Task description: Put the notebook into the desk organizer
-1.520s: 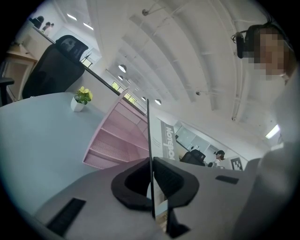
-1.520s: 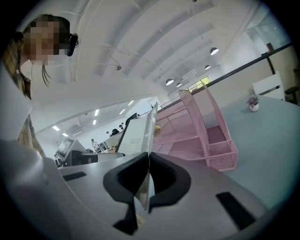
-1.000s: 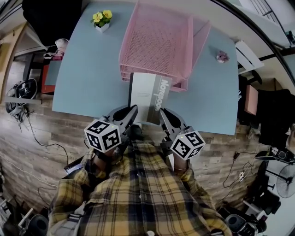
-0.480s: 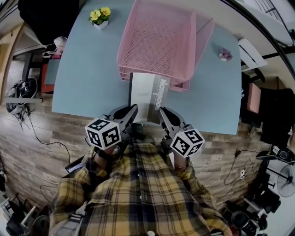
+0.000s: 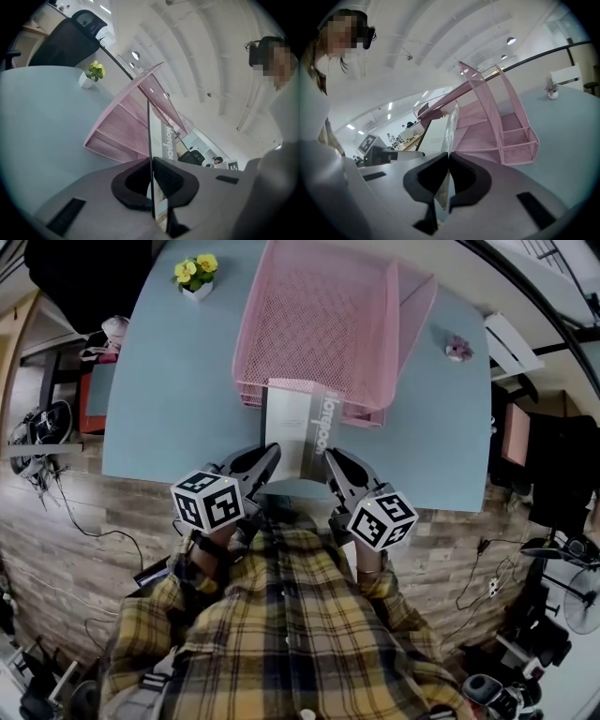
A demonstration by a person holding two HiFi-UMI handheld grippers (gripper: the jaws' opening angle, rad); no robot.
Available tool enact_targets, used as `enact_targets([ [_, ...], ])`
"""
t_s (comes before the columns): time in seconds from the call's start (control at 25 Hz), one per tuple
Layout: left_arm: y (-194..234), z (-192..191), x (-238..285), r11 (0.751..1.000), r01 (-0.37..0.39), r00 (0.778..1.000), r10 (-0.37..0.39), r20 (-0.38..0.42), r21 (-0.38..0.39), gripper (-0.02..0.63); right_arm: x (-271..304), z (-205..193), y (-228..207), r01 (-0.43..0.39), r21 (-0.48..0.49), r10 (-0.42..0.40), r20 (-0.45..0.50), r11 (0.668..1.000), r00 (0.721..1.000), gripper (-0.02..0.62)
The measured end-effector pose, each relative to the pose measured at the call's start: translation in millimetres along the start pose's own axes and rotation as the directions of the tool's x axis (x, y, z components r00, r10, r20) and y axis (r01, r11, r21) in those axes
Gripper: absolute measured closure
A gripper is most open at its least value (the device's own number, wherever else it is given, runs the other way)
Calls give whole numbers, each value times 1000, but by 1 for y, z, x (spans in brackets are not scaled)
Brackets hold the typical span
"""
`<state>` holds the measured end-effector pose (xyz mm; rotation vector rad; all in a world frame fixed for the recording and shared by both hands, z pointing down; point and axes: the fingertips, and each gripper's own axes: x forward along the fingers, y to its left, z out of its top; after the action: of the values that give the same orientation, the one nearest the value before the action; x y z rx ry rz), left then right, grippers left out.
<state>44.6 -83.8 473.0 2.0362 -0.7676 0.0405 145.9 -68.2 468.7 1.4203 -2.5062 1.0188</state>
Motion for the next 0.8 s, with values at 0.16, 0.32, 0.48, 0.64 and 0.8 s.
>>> enact_targets([
  [0.16,2,10,6,1000,21,1000,-21,-2,-24,597,7,9,-4,6,-15,-6,0,1000,1000,578],
  [0.32,3,19,11,998,43,999,-43,11,-53,600,12,16,-7,11,-19,-11,9,1000,1000,577],
  [0.48,1,28,15,993,78,997,-76,25,-92,601,16,25,-11,20,-26,-19,31,999,999,577],
  [0.64,-1,37,21,987,109,994,-106,30,-117,601,20,34,-16,37,-40,-35,45,999,998,577],
  [0.8,0,46,25,978,137,990,-132,43,-159,601,24,45,-18,39,-53,-35,65,998,997,571],
])
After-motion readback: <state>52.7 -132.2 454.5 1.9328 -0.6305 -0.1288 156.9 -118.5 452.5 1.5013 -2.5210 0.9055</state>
